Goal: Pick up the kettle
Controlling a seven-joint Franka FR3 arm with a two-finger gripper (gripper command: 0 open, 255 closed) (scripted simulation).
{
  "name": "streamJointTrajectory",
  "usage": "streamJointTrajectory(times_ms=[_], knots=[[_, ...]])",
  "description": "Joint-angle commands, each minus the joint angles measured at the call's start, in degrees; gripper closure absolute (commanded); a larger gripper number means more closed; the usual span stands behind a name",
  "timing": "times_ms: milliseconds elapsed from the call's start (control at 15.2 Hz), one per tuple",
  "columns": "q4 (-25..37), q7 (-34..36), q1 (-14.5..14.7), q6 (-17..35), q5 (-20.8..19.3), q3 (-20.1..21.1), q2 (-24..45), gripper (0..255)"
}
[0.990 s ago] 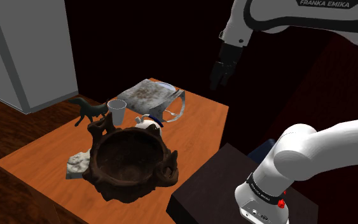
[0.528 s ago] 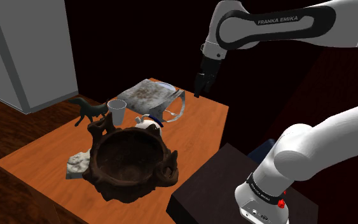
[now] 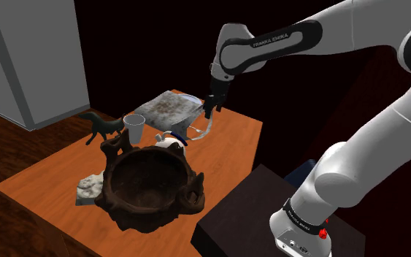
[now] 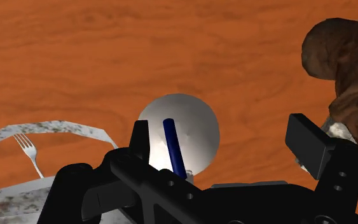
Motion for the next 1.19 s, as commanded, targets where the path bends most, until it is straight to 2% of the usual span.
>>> streamJointTrajectory(times_ms=[0,594,1122], knots=[[1.7,-0.74,0.09,3.12,-0.33,0.02,4.68,0],[13.65,-3.41,0.39,11.53,-2.16,0.32,24.61,0],[29.43,-5.4,1.0,14.12,-4.0,0.51,42.59,0]])
